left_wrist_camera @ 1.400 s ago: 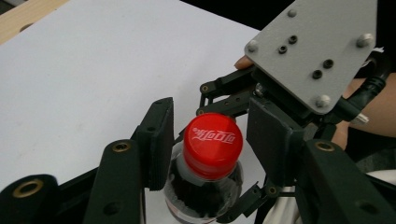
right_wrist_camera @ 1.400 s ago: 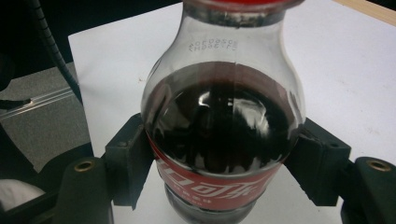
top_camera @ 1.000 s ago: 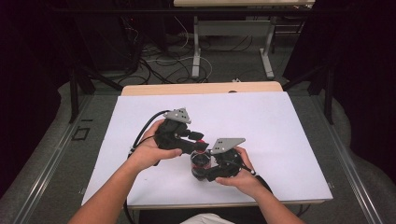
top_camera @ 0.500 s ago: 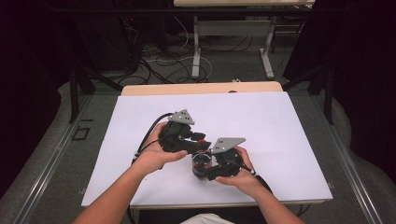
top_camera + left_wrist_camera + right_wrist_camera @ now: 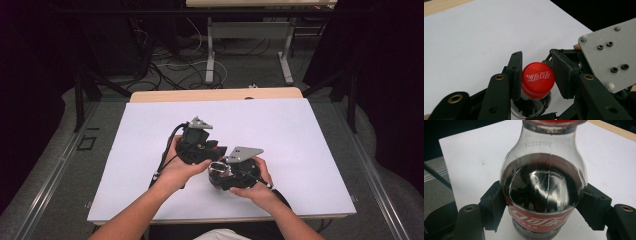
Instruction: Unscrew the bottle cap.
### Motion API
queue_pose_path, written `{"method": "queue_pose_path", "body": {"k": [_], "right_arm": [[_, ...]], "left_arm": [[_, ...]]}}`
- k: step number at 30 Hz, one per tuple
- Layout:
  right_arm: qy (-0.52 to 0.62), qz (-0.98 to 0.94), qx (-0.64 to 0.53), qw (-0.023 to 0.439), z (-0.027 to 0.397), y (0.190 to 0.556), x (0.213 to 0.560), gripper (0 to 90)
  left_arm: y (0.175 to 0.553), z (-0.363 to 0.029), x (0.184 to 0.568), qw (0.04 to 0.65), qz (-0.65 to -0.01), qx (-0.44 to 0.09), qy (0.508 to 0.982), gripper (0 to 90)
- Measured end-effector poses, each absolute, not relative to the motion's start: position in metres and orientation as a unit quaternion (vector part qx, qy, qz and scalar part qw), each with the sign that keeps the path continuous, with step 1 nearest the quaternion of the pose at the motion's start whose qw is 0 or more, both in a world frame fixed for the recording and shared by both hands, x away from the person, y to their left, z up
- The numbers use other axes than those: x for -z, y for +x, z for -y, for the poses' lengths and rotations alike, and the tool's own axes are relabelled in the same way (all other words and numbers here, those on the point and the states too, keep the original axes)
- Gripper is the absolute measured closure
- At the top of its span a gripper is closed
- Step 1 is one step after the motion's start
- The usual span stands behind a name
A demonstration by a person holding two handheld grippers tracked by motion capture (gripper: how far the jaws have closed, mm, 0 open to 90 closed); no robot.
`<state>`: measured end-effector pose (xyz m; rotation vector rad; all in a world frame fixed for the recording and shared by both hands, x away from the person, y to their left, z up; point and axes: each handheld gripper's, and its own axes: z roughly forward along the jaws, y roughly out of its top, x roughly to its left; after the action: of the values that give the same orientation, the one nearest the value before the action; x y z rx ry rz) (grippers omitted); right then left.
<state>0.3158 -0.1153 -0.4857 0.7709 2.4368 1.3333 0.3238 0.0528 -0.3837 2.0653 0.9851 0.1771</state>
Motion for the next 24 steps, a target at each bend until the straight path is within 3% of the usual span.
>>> {"method": "queue_pose_path", "body": {"k": [24], "right_arm": [[0.298, -0.826, -0.458, 0.139, 0.121, 0.322, 0.486, 29.8]], "left_arm": [[0.335, -0.072, 0.374, 0.414, -0.407, -0.071, 0.811, 62.1]]}}
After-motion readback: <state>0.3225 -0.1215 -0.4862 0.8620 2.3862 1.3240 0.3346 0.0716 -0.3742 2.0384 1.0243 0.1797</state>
